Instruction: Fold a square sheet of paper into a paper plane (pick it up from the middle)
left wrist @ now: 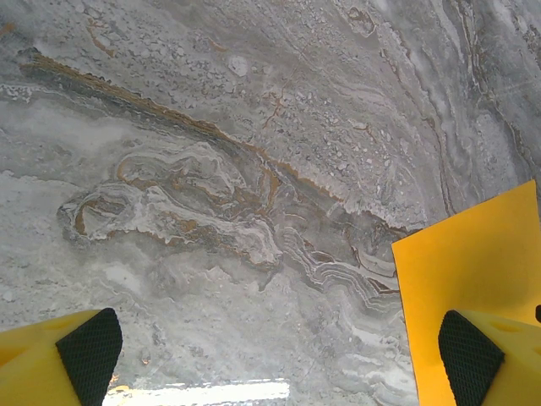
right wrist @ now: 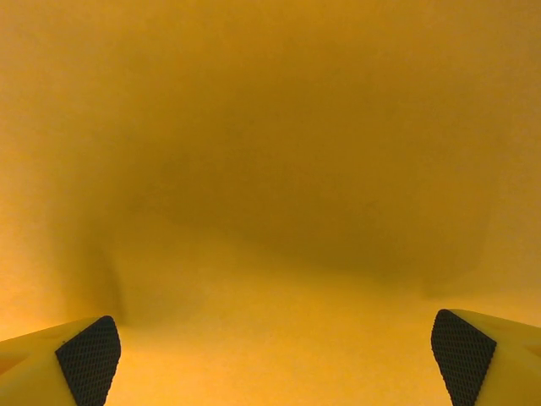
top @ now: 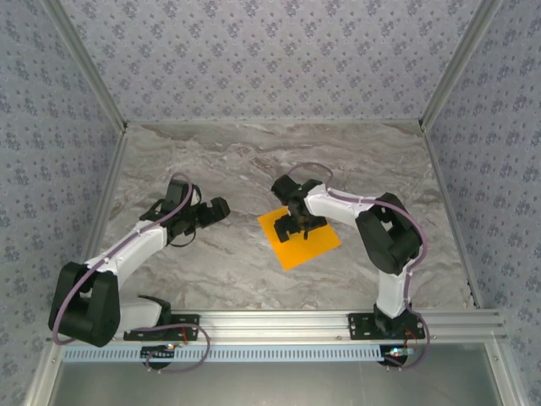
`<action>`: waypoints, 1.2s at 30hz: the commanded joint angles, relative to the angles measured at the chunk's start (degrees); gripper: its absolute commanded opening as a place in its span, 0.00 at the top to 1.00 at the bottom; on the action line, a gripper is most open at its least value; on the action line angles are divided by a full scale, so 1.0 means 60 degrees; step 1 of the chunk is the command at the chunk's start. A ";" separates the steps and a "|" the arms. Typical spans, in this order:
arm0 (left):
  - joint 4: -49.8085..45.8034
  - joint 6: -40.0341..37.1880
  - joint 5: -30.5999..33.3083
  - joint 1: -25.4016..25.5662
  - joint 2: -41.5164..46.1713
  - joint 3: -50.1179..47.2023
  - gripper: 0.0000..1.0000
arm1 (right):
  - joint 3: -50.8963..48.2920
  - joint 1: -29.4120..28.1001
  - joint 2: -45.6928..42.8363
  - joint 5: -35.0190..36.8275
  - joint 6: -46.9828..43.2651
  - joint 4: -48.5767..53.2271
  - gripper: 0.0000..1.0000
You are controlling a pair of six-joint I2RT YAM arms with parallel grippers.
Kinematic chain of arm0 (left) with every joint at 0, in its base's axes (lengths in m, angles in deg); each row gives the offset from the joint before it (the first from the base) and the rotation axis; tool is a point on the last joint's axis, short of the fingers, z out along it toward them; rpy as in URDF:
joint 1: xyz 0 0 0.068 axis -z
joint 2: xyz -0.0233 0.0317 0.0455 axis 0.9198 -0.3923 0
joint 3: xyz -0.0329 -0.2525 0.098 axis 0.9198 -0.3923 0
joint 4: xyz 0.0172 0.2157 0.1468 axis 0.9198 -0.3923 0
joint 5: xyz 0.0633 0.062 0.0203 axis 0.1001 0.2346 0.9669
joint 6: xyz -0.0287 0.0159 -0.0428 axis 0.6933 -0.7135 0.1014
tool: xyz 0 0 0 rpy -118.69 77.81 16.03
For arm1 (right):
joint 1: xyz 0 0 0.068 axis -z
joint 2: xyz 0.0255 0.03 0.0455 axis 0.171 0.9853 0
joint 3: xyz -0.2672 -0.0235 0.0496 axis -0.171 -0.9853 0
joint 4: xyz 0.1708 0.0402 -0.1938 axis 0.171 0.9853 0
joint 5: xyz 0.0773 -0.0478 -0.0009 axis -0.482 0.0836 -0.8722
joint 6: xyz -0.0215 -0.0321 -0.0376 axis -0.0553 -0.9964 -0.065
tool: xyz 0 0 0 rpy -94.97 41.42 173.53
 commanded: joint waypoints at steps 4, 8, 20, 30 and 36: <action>0.0272 -0.0137 0.0062 0.0058 -0.0204 -0.0028 0.01 | 0.0244 0.0063 0.0677 0.0022 -0.0269 0.0382 0.03; 0.0334 -0.0177 0.0046 0.0058 -0.0273 -0.0011 0.01 | 0.0006 0.0244 0.0927 -0.0333 -0.0274 0.0163 0.08; 0.0213 -0.0176 -0.0114 0.0058 -0.0173 -0.0019 0.01 | -0.0399 0.0673 0.1152 -0.0712 -0.0322 -0.0060 0.22; 0.0462 0.0615 -0.0484 0.0058 0.0391 -0.0561 0.01 | -0.0516 0.0387 -0.0457 -0.3390 0.0650 -0.0928 0.73; 0.1414 0.1352 -0.1903 0.0051 0.0645 -0.1067 0.01 | -0.1487 0.0282 -0.1781 -0.5820 0.2434 -0.3415 0.78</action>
